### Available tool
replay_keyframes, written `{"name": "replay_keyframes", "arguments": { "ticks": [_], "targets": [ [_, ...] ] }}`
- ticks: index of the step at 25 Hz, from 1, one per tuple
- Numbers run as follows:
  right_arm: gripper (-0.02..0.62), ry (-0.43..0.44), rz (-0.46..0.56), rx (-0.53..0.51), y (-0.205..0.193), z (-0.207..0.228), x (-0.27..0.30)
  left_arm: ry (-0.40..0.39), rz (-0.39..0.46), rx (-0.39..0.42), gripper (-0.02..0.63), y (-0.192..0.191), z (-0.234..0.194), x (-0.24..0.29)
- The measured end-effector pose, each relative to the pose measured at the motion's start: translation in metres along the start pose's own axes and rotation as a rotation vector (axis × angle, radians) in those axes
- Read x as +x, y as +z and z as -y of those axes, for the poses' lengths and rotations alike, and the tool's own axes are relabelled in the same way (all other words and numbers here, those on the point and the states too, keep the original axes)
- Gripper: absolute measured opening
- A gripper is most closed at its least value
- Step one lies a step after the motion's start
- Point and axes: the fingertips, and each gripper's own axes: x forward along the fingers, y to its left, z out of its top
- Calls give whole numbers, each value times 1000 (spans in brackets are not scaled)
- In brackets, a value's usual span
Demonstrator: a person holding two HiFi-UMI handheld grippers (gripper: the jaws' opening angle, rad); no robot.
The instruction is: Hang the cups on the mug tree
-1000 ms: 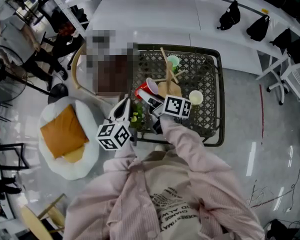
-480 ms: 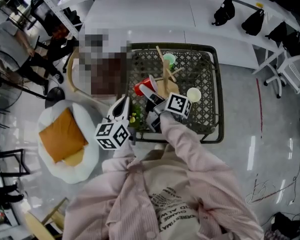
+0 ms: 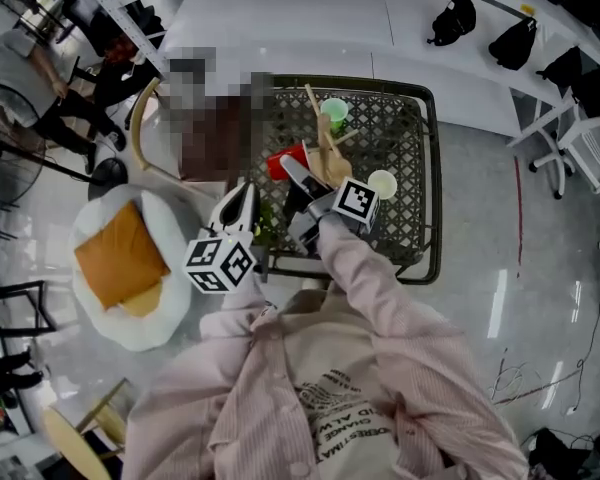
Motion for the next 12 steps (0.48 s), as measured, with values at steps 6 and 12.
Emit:
{"name": "replay_keyframes", "arguments": {
  "ticks": [6,12],
  "targets": [
    [273,20,10,68,7,2,-4,16,1,-3,-2,-2,6,3],
    [273,32,4,107,10,3,-4,30,2,-5,-2,-3,10,5]
  ]
}}
